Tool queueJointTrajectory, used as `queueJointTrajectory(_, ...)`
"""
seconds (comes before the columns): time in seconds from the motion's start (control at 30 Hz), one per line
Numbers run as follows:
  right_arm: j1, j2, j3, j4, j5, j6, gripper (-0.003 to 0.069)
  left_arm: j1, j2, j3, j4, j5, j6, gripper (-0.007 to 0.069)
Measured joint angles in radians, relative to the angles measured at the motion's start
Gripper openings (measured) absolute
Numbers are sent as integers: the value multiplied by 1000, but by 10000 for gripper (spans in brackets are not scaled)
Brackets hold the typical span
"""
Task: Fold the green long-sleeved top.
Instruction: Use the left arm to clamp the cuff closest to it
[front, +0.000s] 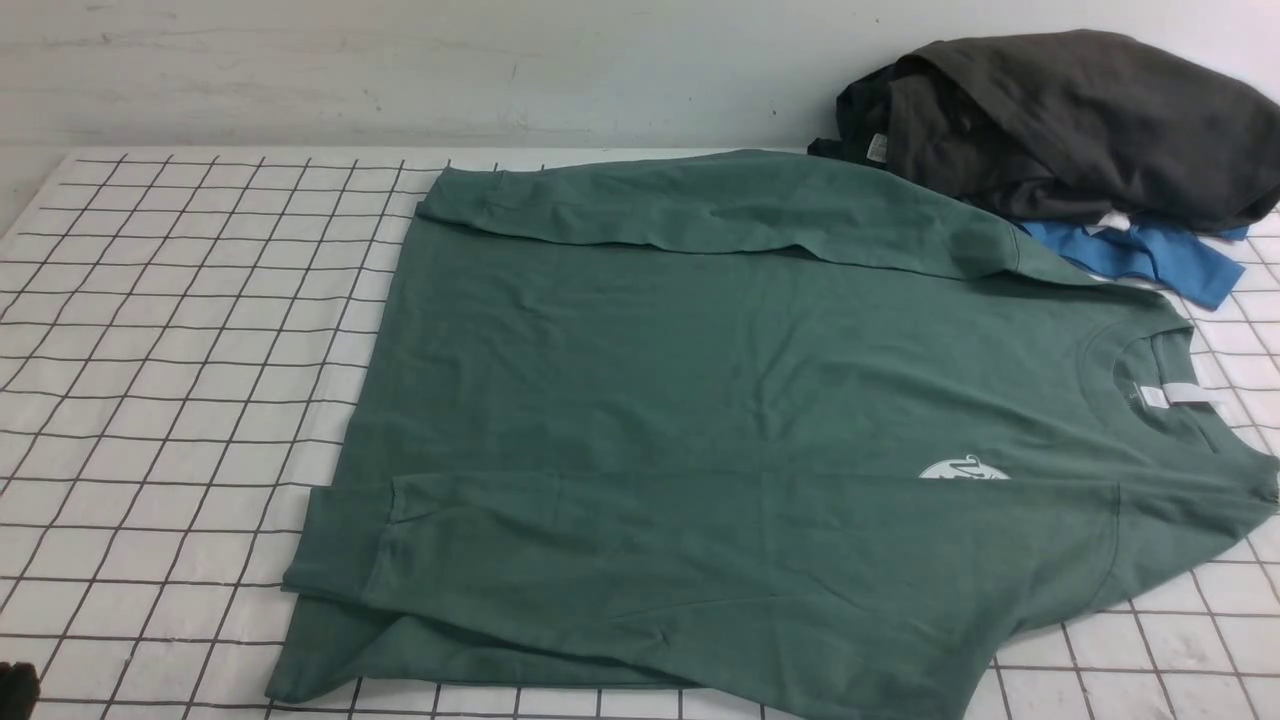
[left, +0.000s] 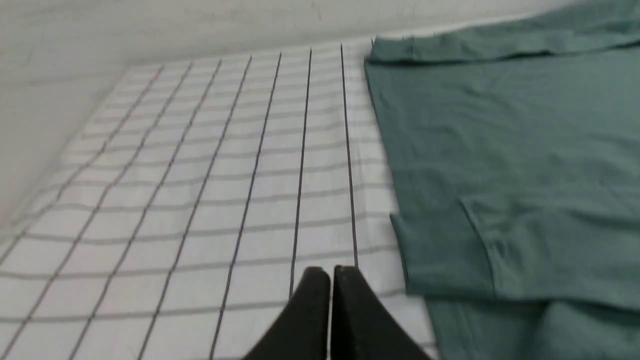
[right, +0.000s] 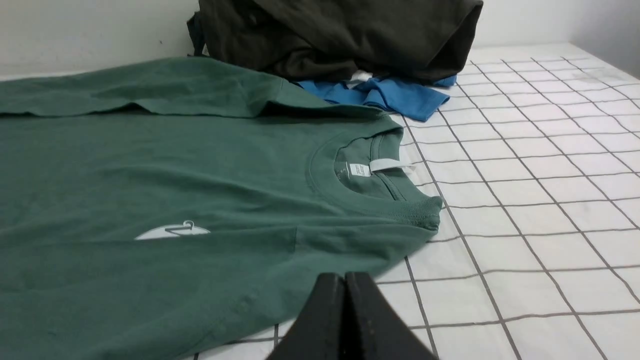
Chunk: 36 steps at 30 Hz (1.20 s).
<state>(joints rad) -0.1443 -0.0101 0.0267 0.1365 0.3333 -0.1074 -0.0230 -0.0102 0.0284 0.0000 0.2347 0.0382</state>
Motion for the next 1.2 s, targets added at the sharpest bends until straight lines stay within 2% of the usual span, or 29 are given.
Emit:
queueJointTrajectory(0.13,0,0,0,6,-91,0,-14,0,0,0,0,-143,0,-7)
queueJointTrajectory(0.17,0,0,0,8,-172,0,-14,0,0,0,0,-218,-3,-7)
queueJointTrajectory(0.2,0,0,0,10,-172,1,-14,0,0,0,0,-235,-3,-7)
queueJointTrajectory(0.27,0,0,0,41,-333,35,-14,0,0,0,0,-350,-3,-7)
queueJointTrajectory(0.33,0,0,0,65,-397,67,-14,0,0,0,0,-391,-6,-7)
queueJointTrajectory(0.43,0,0,0,129,-547,165,-14,0,0,0,-12,-545,-61,-7)
queueJointTrajectory(0.53,0,0,0,154,-624,217,-14,0,0,0,-40,-673,-142,-7)
queueJointTrajectory(0.63,0,0,-7,125,-643,231,-14,0,26,-67,-11,-674,-161,-7)
queueJointTrajectory(0.7,0,4,-37,67,-612,232,-14,0,73,-143,20,-646,-151,-7)
queueJointTrajectory(0.73,0,32,-110,-45,-567,245,-14,0,160,-259,53,-614,-125,-7)
queueJointTrajectory(0.8,0,67,-159,-120,-535,261,-14,0,229,-336,64,-582,-113,-7)
queueJointTrajectory(0.83,0,132,-240,-206,-466,282,-14,0,327,-429,66,-541,-104,-7)
queueJointTrajectory(0.93,0,284,-385,-299,-295,296,-14,0,523,-560,65,-456,-108,-7)
queueJointTrajectory(1.03,1,398,-469,-316,-156,300,-14,0,652,-632,65,-336,-122,-7)
queueJointTrajectory(1.07,1,493,-535,-310,3,300,-14,0,762,-694,65,-200,-135,-7)
queueJointTrajectory(1.17,1,638,-601,-262,232,280,-14,0,885,-759,63,-10,-136,-7)
queueJointTrajectory(1.2,1,708,-624,-225,367,238,-14,-1,969,-789,55,82,-134,-7)
